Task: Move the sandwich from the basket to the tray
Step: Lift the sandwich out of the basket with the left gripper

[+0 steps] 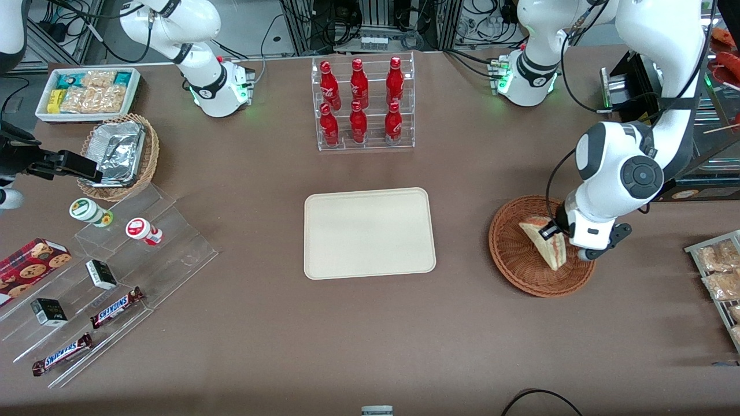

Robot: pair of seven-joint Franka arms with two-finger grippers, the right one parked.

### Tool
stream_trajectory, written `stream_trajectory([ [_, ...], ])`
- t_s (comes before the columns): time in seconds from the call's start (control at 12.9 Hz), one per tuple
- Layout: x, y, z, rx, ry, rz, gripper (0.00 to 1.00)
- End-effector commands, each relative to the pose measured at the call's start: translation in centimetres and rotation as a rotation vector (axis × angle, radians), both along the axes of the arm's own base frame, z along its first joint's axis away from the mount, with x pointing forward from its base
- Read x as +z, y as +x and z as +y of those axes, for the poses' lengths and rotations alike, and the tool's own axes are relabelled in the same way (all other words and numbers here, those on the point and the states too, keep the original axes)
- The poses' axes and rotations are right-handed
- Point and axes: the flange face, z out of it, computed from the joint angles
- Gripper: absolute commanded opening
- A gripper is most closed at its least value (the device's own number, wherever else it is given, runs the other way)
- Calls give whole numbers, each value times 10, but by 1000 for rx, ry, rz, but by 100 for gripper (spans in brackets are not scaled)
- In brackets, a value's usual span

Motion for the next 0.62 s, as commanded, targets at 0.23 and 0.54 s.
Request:
stream_trajectory([
  [0.23, -9, 0, -118, -341, -37, 47, 0],
  [0.54, -30, 9, -224, -314, 31, 98, 0],
])
